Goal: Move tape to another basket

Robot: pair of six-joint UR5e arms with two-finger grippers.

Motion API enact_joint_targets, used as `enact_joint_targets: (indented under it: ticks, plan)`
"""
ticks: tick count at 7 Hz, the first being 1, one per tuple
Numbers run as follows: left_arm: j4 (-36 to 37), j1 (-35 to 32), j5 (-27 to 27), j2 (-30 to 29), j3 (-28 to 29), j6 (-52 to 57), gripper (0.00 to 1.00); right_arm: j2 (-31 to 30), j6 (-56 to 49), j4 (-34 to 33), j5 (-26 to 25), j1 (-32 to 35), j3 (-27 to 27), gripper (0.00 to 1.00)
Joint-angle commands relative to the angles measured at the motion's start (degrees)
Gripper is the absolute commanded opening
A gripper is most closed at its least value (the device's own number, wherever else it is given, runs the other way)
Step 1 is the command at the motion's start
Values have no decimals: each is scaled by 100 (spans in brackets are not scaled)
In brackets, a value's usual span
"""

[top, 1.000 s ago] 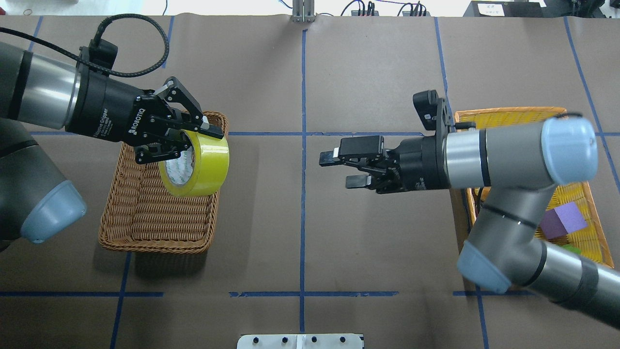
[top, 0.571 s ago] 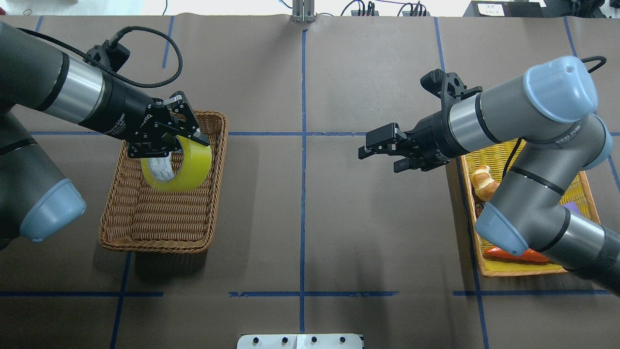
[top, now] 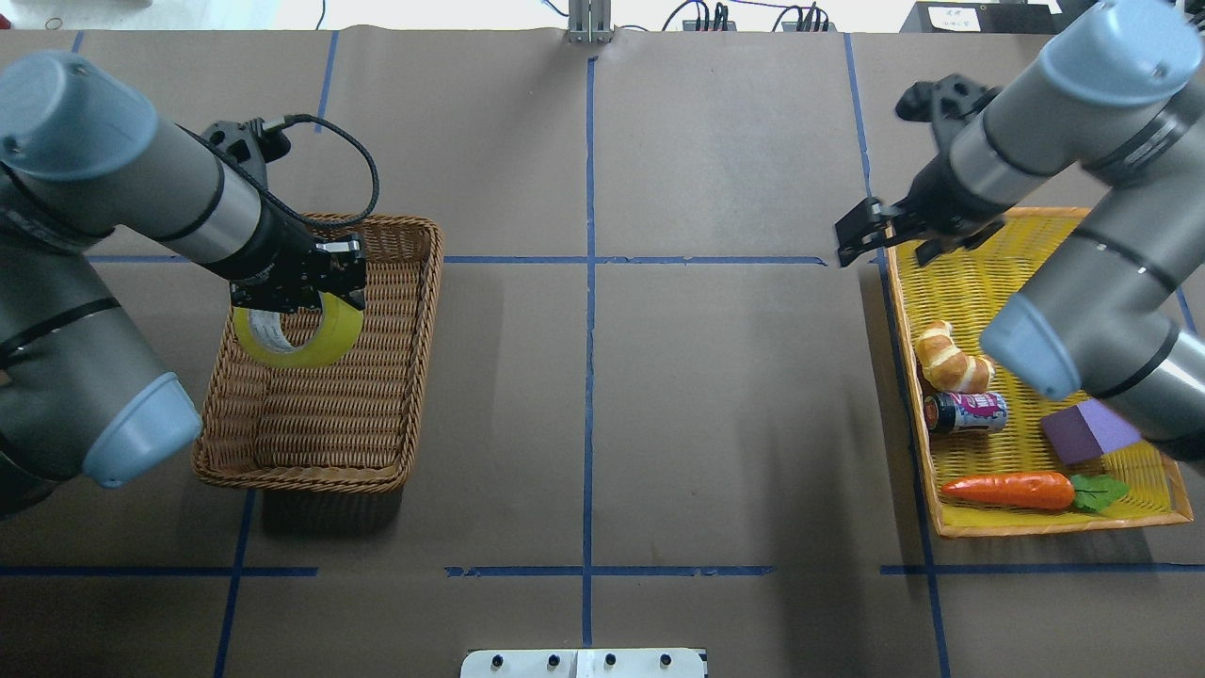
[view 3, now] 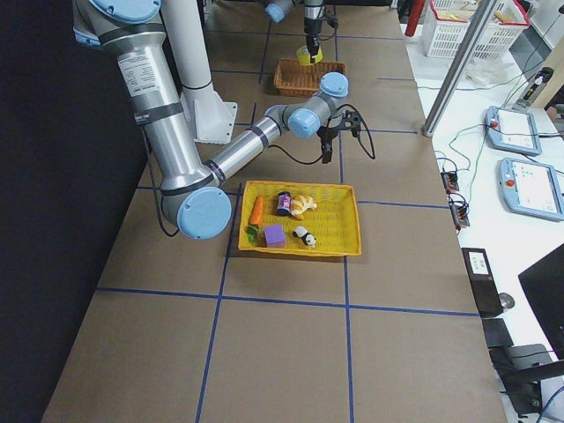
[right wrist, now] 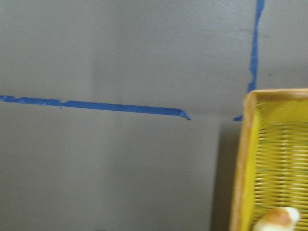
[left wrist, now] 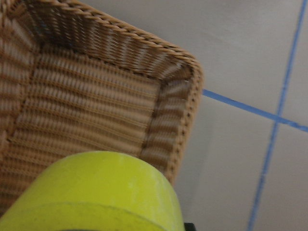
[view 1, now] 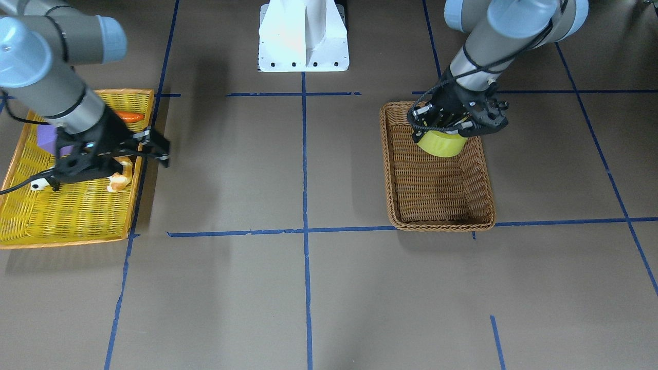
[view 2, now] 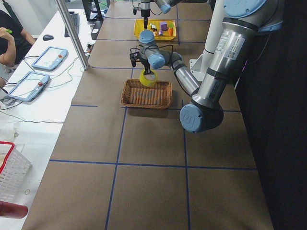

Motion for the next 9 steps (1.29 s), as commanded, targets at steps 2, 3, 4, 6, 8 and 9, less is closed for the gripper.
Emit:
enact_joint_targets:
  ticks: [2, 3, 4, 6, 8, 9]
  plan:
    - [59, 482, 592, 15, 475, 368, 7, 10, -2839, -1210, 69, 1476, -563, 100]
    - [67, 483, 594, 24, 467, 378, 40, 18, -3455, -1219, 156, 1811, -897, 100]
    - [59, 483, 602, 59, 450, 378, 90, 1, -3765, -1219, 374, 2093, -1118, 100]
    - [76, 387, 594, 139, 344, 404, 100, -165, -4223, -1210, 490, 2359, -1217, 100]
    - [669, -182, 366, 330, 39, 1679, 100, -551, -5029, -1175, 805, 2736, -1392, 100]
    - [1300, -751, 130, 358, -155, 2740, 100, -631, -5408, -1157, 859, 2929, -1619, 100]
